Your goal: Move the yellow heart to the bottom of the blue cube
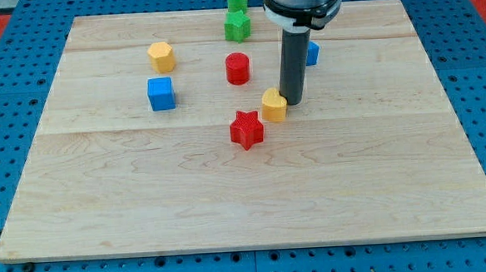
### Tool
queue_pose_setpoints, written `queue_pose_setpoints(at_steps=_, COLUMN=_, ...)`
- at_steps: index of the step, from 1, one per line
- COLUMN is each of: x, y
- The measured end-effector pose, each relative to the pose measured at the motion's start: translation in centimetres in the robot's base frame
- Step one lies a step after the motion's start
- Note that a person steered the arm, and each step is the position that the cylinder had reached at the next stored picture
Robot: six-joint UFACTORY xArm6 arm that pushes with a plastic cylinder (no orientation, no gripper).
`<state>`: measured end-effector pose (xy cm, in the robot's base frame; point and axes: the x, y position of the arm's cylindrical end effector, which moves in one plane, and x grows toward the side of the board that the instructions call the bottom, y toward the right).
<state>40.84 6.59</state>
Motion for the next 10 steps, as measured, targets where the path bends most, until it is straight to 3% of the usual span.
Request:
queue_pose_setpoints(at_steps=5, x=3.2, y=-4.6)
queue_pose_setpoints(at_steps=6, x=5.5, y=-10.7)
queue_pose_setpoints(at_steps=8, x=0.6, y=-13.2)
queue_pose_setpoints(at_steps=10, x=1.6, y=-14.9)
